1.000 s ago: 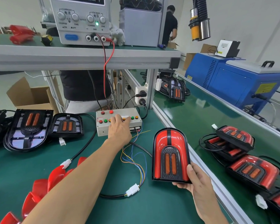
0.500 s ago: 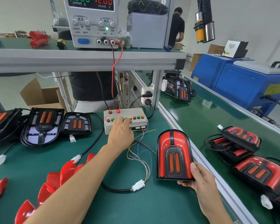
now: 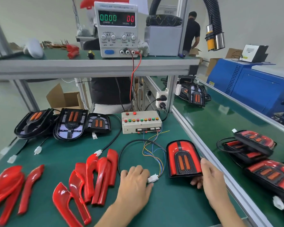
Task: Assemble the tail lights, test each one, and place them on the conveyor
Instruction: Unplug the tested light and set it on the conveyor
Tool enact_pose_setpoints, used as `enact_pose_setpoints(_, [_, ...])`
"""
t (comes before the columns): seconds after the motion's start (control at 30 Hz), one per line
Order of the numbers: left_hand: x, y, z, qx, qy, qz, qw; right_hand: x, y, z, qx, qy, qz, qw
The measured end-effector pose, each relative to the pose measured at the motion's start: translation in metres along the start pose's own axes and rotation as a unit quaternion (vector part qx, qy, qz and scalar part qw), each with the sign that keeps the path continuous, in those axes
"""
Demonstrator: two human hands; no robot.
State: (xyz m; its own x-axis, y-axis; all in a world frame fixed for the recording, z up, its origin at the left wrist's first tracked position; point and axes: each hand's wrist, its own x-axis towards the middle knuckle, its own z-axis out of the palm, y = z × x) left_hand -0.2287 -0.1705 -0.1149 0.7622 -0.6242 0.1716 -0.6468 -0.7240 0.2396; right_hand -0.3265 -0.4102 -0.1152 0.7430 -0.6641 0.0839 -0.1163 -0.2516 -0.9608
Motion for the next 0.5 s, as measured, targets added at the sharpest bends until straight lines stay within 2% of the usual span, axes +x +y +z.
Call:
enact_pose_setpoints(0.17, [0.005,-0.002,-0.012,-0.017,0.036,0.013,0.999,-0.007,-0.009,0.005,-0.093,0.053,0.009,0.994])
enact_pose_setpoints(0.3, [0.010,-0.010,-0.032,-0.070,0.091,0.056,0.992,-0.021,-0.010,0.014,-0.195,0.197,-0.027,0.960])
enact_pose_setpoints(0.33, [0.012,-0.012,-0.038,-0.076,0.093,0.065,0.991,-0.025,-0.011,0.017,-0.225,0.224,-0.061,0.946])
enact_pose_setpoints(0.4, [0.015,-0.017,-0.047,-0.078,0.085,0.085,0.990,-0.030,-0.017,0.024,-0.283,0.216,-0.218,0.909])
enact_pose_setpoints(0.47, [0.017,-0.022,-0.053,-0.074,0.073,0.108,0.989,-0.031,-0.025,0.035,-0.316,0.143,-0.366,0.864])
enact_pose_setpoints(0.5, [0.017,-0.024,-0.056,-0.072,0.069,0.119,0.988,-0.030,-0.032,0.042,-0.327,0.095,-0.408,0.847])
